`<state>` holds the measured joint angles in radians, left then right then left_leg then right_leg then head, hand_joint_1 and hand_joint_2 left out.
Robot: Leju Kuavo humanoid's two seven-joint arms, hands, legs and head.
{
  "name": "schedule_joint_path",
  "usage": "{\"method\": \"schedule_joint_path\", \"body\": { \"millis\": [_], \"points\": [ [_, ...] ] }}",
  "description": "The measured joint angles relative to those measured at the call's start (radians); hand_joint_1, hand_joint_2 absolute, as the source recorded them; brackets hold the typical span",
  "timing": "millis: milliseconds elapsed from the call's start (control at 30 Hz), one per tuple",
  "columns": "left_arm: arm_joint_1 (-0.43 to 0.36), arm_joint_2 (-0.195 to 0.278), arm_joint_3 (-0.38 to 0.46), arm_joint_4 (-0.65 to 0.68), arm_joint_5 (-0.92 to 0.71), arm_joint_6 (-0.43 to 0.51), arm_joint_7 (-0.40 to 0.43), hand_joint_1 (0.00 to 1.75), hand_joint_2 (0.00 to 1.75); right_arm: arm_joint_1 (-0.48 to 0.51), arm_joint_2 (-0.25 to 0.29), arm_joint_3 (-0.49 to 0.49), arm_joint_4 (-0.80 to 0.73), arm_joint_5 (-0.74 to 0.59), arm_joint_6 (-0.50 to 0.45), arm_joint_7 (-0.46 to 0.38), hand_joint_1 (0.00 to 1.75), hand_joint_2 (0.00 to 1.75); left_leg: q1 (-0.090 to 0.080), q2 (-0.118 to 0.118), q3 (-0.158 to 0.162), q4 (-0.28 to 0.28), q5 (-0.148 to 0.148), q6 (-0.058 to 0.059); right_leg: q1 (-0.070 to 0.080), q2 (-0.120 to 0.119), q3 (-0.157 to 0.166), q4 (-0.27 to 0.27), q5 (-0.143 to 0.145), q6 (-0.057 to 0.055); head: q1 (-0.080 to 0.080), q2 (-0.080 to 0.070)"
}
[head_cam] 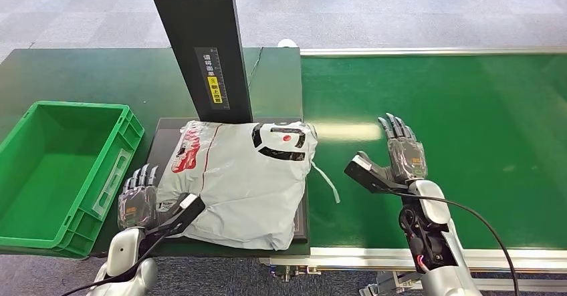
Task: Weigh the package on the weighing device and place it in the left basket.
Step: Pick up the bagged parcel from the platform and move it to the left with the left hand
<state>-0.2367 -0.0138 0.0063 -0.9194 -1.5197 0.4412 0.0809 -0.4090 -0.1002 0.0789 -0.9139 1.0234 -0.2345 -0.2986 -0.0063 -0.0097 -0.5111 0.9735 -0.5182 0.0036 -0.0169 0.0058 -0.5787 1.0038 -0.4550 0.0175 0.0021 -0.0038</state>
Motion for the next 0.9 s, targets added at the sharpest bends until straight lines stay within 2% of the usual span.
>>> {"method": "schedule_joint_path", "body": {
  "millis": [133, 267, 567, 900],
  "points": [
    [0.021, -0.013, -0.016, -0.024, 0.056, 0.077, -0.114, 0.00, 0.00, 0.007, 0.002, 0.007, -0.005, -0.003, -0.004, -0.008, 0.00, 0.00, 0.000, 0.000, 0.000, 0.000, 0.000, 0.000, 0.000, 0.000, 0.000, 0.000, 0.000, 0.000, 0.000, 0.000],
    [0.049, -0.037, -0.067, -0.110, 0.100, 0.084, -0.186, 0.00, 0.00, 0.007, 0.008, 0.009, -0.005, -0.002, -0.005, -0.012, 0.00, 0.00, 0.000, 0.000, -0.001, 0.000, 0.000, 0.000, 0.000, 0.000, -0.001, 0.000, 0.000, 0.000, 0.000, 0.000],
    [0.061, -0.058, -0.221, -0.264, 0.140, 0.055, -0.221, 0.00, 0.00, 0.007, 0.023, 0.016, -0.020, 0.000, -0.004, -0.018, 0.00, 0.00, 0.000, 0.000, -0.001, 0.000, 0.000, 0.000, 0.000, 0.000, -0.001, 0.000, 0.000, 0.000, 0.000, 0.000],
    [0.031, -0.059, -0.283, -0.250, 0.181, 0.015, -0.200, 0.00, 0.00, 0.029, 0.026, 0.022, -0.059, -0.006, 0.001, -0.015, 0.00, 0.00, 0.000, 0.000, -0.001, 0.000, 0.000, 0.000, 0.000, 0.000, -0.001, 0.000, 0.000, 0.000, 0.000, 0.000]
  ]
}}
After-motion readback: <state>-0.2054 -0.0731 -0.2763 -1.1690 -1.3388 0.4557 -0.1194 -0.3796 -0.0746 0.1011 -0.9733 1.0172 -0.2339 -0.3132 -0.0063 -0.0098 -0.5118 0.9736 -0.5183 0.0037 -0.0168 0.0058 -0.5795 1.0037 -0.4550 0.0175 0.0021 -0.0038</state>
